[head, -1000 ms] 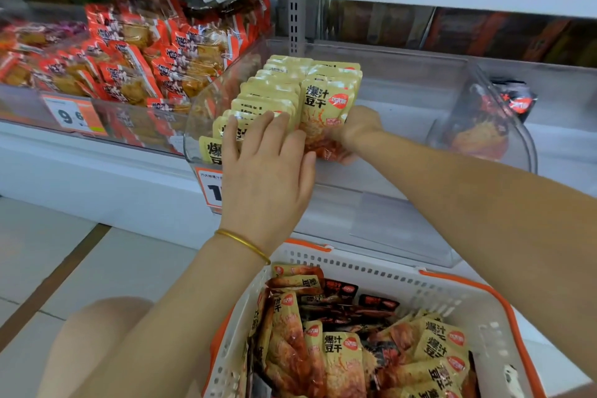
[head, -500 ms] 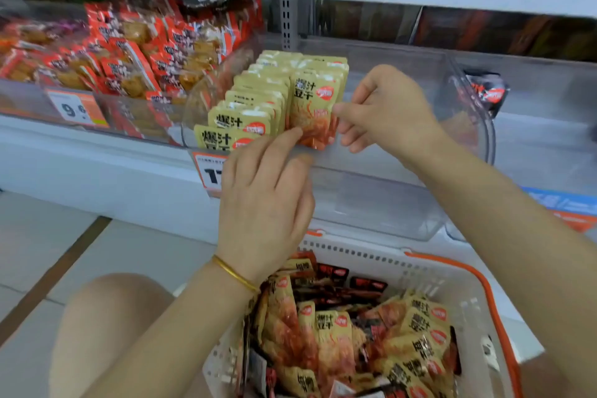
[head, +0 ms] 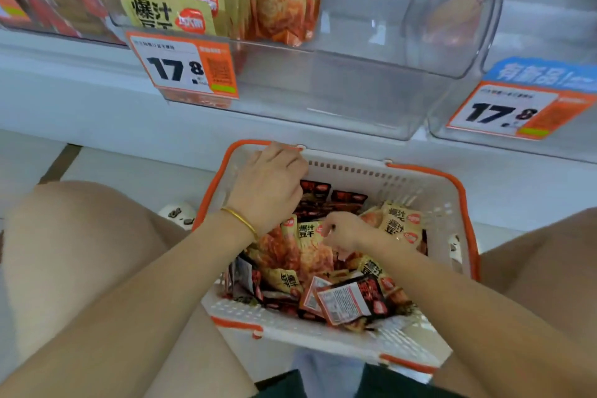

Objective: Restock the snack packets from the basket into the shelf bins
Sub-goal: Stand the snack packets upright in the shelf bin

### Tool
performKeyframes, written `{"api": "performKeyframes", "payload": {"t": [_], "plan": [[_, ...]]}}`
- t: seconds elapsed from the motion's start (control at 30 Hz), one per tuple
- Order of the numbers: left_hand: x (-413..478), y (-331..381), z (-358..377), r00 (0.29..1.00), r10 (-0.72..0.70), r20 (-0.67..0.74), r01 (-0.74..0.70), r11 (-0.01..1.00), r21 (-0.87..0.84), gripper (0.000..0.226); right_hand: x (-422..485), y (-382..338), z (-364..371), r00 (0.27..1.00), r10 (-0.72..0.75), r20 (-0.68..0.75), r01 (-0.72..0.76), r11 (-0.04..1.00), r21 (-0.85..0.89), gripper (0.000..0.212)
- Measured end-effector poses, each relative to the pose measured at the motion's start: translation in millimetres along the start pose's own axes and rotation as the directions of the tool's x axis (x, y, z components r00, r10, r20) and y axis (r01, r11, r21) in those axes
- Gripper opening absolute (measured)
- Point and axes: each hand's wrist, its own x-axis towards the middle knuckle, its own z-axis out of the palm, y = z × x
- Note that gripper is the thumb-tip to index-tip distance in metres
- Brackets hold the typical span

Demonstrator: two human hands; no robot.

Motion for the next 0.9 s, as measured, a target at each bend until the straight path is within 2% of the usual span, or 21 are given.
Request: {"api": "performKeyframes", "payload": {"t": [0.1, 0.17, 0.27, 0.37, 0.47, 0.57, 0.67, 0.83, 0.9], "plan": [[2, 0, 3, 0.997, -0.039, 0.066, 0.042, 0.998, -0.037, 0.038, 29, 17, 30, 0.994, 0.104, 0.028, -0.104, 0.995, 0.0, 0.031], [2, -1, 4, 0.994, -0.064, 0.087, 0.07, 0.996, -0.063, 0.043, 45, 25, 46, 0.985, 0.167, 0.053, -0.17, 0.983, 0.068, 0.032], [3, -2, 7, 0.988, -0.098, 0.123, 0.108, 0.991, -0.079, 0.051, 58, 31, 59, 0.962, 0.273, -0.003, -0.257, 0.908, 0.332, 0.043], [3, -1, 10, 0.982, -0.126, 0.142, 0.14, 0.986, -0.092, 0.048, 59, 38, 65, 0.924, 0.363, -0.122, -0.237, 0.791, 0.564, 0.058], [2, -1, 11, 0.976, -0.144, 0.166, 0.163, 0.98, -0.112, 0.03, 53, 39, 64, 0.946, 0.317, -0.074, -0.217, 0.784, 0.582, 0.05], [0, 1, 11, 0.968, -0.155, 0.196, 0.179, 0.977, -0.113, 0.027, 46, 36, 62, 0.966, 0.255, -0.052, -0.198, 0.849, 0.491, 0.01], [-3, 0, 11, 0.957, -0.173, 0.235, 0.201, 0.974, -0.105, 0.027, 43, 36, 61, 0.969, 0.239, -0.054, -0.184, 0.856, 0.482, 0.017], [-7, 3, 6, 0.939, -0.205, 0.275, 0.234, 0.969, -0.076, 0.028, 37, 33, 64, 0.984, 0.157, -0.088, -0.082, 0.828, 0.554, 0.005], [-8, 3, 6, 0.937, -0.209, 0.279, 0.239, 0.968, -0.078, 0.028, 38, 33, 65, 0.994, 0.086, -0.073, -0.037, 0.859, 0.51, 0.026]]}}
